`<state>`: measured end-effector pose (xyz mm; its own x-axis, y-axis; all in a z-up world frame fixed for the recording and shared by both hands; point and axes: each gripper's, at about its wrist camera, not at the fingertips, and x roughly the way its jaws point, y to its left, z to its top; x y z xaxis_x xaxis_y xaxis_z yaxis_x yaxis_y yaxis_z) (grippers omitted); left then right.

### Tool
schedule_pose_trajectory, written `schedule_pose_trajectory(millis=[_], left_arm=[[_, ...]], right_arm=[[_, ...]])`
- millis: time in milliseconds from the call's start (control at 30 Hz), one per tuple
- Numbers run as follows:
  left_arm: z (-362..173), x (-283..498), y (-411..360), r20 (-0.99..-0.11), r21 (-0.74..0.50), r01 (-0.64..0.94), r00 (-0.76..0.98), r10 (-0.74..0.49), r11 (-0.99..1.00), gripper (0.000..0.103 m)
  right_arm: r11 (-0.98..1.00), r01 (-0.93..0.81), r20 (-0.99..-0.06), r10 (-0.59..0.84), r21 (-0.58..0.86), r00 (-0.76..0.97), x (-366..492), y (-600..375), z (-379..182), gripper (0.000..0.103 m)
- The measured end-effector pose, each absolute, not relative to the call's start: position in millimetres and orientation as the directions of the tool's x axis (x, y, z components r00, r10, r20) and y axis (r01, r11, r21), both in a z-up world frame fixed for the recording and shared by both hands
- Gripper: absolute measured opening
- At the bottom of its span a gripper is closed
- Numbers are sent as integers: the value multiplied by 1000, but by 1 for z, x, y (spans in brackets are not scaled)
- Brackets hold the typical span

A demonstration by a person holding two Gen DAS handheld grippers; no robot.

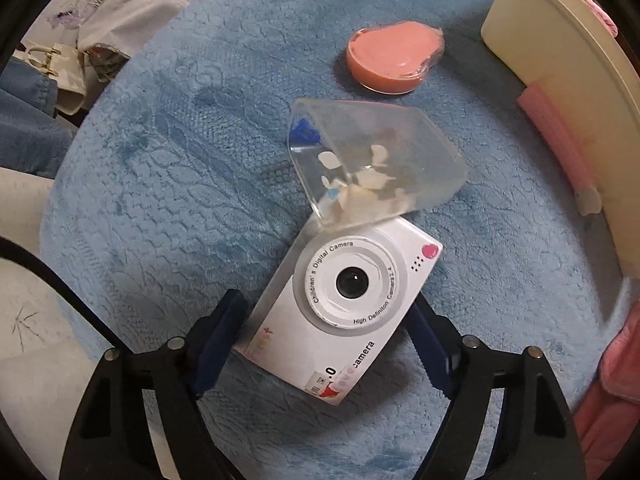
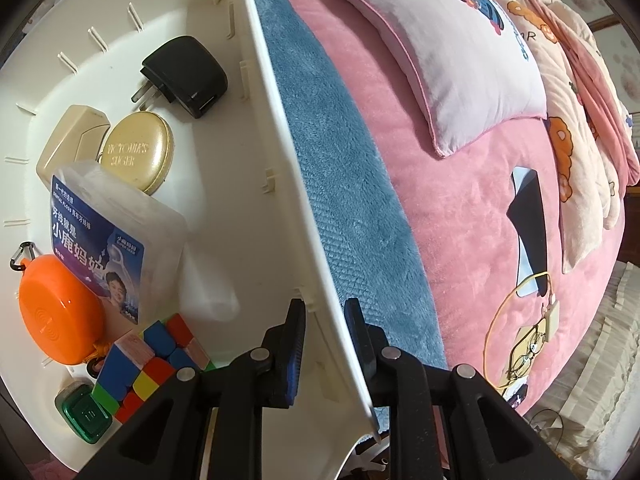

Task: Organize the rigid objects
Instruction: 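Move the left tool to the white round-lens toy and grasp it, then carry the white round-lens toy into the tray and release it with the left tool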

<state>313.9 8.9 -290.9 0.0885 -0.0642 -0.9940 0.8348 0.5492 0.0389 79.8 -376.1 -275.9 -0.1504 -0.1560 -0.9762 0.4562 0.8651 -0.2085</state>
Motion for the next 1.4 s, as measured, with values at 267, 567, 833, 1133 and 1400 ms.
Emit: schedule_pose_trajectory(millis=[267, 567, 833, 1133, 1400], left_arm=[[-284, 288, 35, -990, 20, 751, 105, -89, 660, 68], [-280, 240, 58, -990, -41, 639, 79, -118, 768, 63], [-271, 187, 70, -983, -150, 508, 14, -182, 848, 63], [-245, 127, 80, -962, -249, 353, 15, -271, 902, 62], [-205, 107, 45, -941, -301, 264, 76, -331, 916, 60]], right_arm=[[866, 458, -978, -155, -201, -136, 79, -376, -274, 22], [881, 441, -985, -139, -172, -105, 77, -376, -271, 22], [905, 405, -991, -107, -130, -80, 73, -378, -271, 22], [945, 316, -996, -65, -83, -68, 72, -377, -272, 22], [974, 221, -997, -30, -44, -67, 70, -373, -271, 21]])
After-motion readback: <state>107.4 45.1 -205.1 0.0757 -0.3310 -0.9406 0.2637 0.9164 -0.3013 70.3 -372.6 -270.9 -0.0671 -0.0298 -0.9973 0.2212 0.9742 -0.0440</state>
